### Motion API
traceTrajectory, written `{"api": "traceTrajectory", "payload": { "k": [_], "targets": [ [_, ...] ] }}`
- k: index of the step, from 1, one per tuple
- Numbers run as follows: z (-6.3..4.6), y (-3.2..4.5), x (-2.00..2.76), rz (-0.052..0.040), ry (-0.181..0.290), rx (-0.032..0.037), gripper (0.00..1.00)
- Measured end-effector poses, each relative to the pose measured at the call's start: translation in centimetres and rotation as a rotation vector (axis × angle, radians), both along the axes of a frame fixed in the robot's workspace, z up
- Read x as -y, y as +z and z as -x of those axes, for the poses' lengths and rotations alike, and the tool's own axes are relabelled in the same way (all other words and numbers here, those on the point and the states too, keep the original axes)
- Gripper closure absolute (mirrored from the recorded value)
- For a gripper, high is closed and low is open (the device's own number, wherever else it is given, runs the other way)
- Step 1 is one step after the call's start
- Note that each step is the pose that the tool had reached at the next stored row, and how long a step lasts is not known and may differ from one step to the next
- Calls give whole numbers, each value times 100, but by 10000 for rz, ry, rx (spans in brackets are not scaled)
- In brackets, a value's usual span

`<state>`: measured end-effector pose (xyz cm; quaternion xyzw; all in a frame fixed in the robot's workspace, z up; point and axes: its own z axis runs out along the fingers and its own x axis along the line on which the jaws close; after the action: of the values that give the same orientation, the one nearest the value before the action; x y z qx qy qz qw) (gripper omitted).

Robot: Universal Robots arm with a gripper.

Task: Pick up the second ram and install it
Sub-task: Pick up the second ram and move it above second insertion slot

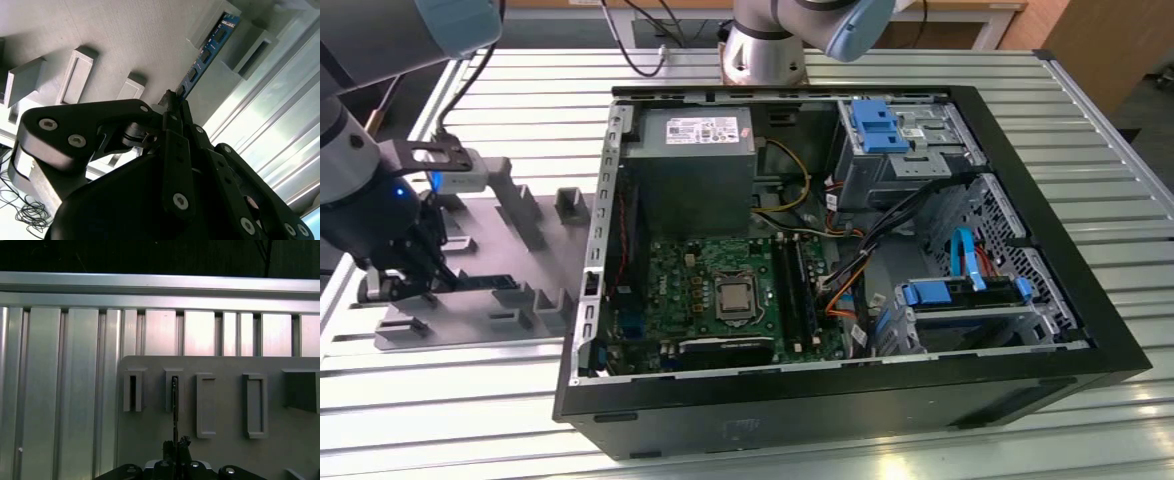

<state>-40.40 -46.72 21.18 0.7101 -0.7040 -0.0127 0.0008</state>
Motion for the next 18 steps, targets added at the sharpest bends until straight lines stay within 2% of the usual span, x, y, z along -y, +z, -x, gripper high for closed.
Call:
{"api": "traceTrajectory", "payload": {
  "k": [18],
  "targets": [
    [0,56,0,-1,0,1,86]
  ]
}}
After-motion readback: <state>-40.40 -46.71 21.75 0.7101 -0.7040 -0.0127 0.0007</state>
